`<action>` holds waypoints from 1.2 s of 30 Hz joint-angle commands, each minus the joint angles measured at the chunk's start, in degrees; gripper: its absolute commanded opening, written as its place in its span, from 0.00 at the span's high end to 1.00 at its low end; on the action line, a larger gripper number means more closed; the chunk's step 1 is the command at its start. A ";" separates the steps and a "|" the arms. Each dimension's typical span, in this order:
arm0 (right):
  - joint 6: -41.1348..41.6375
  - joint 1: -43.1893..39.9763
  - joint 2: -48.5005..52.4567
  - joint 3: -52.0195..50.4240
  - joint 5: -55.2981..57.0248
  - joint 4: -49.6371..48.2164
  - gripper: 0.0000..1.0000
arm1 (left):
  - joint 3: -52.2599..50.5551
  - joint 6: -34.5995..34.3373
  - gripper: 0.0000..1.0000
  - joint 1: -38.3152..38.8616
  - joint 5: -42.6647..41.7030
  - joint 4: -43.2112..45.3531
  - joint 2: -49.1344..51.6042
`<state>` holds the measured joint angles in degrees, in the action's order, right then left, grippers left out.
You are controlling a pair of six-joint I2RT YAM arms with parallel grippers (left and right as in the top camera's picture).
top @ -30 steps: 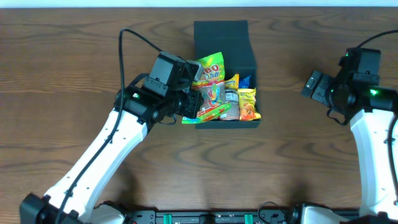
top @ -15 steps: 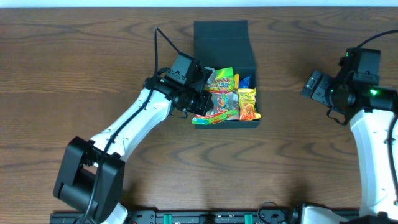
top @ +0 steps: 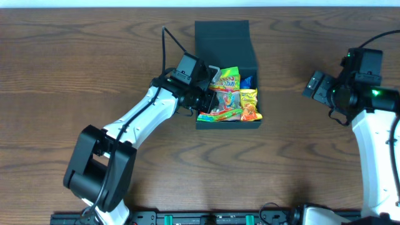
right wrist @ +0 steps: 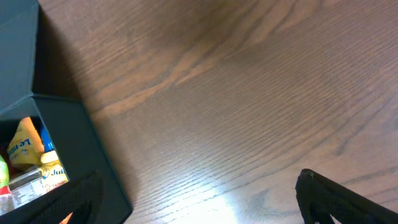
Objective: Pack container
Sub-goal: 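Push the Haribo bag down into the box with the left gripper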
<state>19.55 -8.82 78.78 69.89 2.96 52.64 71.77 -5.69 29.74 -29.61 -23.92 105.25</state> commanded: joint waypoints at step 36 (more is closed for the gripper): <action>0.57 -0.31 0.09 -0.28 0.00 0.00 0.01 | 15.61 3.98 0.94 0.09 17.64 -4.98 7.58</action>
<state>19.55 -8.82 78.78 69.89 2.96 52.64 87.42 -2.70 29.78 -12.86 -29.28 108.55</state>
